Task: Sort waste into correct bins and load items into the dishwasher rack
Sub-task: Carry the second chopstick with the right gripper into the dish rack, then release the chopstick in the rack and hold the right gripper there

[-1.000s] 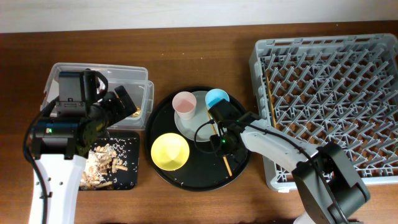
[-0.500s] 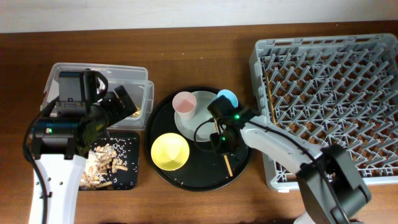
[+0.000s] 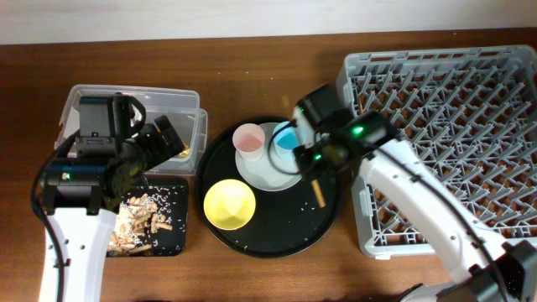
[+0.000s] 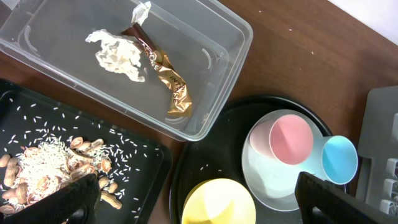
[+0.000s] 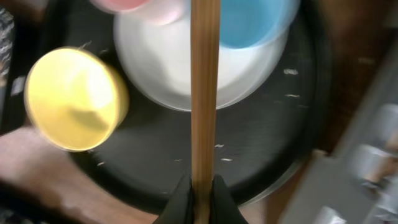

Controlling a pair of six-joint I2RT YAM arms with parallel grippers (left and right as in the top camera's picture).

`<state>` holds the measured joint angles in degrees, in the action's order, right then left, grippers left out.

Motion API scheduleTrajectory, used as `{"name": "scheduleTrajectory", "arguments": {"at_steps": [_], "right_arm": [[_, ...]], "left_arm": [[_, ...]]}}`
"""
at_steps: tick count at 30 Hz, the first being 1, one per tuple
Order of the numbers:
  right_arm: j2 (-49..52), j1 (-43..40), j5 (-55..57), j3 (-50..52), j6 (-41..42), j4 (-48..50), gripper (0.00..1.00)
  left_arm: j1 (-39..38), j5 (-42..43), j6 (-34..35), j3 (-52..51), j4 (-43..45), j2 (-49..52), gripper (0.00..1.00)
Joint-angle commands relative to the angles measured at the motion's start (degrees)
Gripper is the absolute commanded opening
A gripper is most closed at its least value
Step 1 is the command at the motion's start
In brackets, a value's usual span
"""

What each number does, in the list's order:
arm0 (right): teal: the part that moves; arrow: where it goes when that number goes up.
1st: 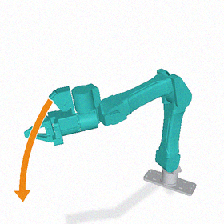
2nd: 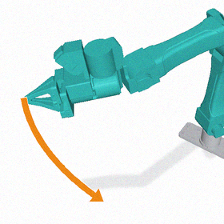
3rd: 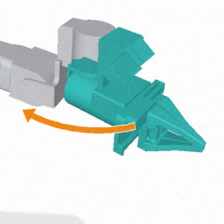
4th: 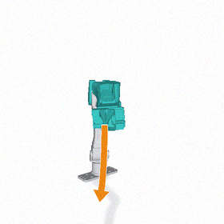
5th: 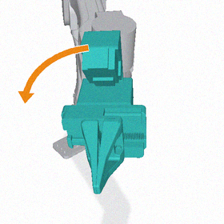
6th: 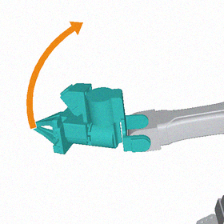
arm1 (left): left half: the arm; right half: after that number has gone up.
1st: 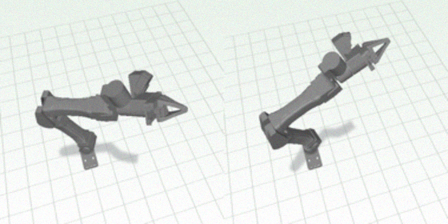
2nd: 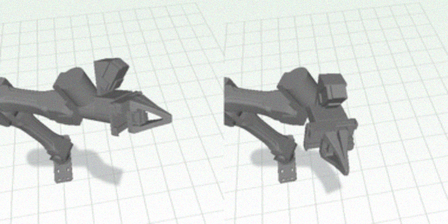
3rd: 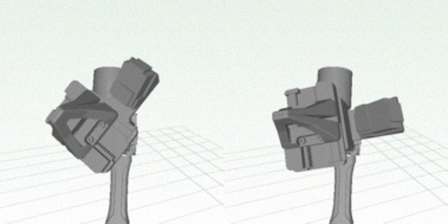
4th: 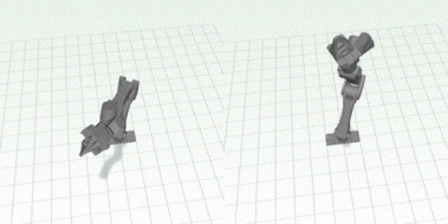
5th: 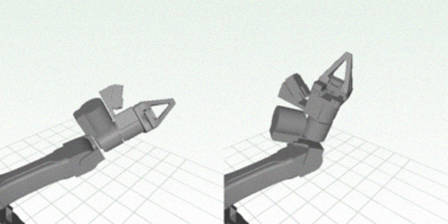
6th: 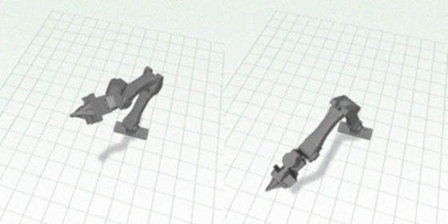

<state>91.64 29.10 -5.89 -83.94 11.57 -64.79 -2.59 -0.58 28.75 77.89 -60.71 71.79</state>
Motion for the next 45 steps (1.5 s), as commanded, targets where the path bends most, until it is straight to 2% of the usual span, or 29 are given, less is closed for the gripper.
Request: {"name": "scheduleTrajectory", "arguments": {"at_steps": [1, 11, 14, 27, 28, 36, 41, 45], "right_arm": [[-1.29, -6.36, 4.31, -1.53, -1.01, -1.84, 0.04], [0.15, -21.73, 4.28, -1.40, -7.37, -2.10, 0.04], [2.03, -22.86, 4.26, -0.55, -11.06, -1.99, 0.04], [7.54, -22.86, 6.62, -0.55, -11.15, -1.84, 0.06], [7.54, -22.86, 6.62, -0.55, -11.15, -1.86, 0.12], [7.54, -22.86, 6.60, -0.55, -11.15, -1.90, 0.14], [7.54, -22.86, 6.60, -0.55, -11.15, -1.88, 0.35], [7.54, -22.86, 6.62, -0.55, -11.15, -1.88, 0.39]], "left_arm": [[0.20, 0.42, -0.09, 0.42, -0.07, -0.02, 0.99], [0.20, 0.42, -0.09, 0.42, -0.07, -0.02, 0.99], [0.20, 0.42, -0.09, 0.42, -0.07, -0.04, 0.99], [0.20, 0.42, -0.09, 0.42, -0.07, -0.04, 0.99], [0.20, 0.42, -0.09, 0.42, -0.07, -0.04, 0.99], [0.20, 0.42, -0.09, 0.42, -0.07, -0.02, 0.99], [0.20, 0.42, -0.09, 0.42, -0.07, -0.04, 0.99], [0.20, 0.42, -0.09, 0.42, -0.07, -0.02, 0.99]]}}
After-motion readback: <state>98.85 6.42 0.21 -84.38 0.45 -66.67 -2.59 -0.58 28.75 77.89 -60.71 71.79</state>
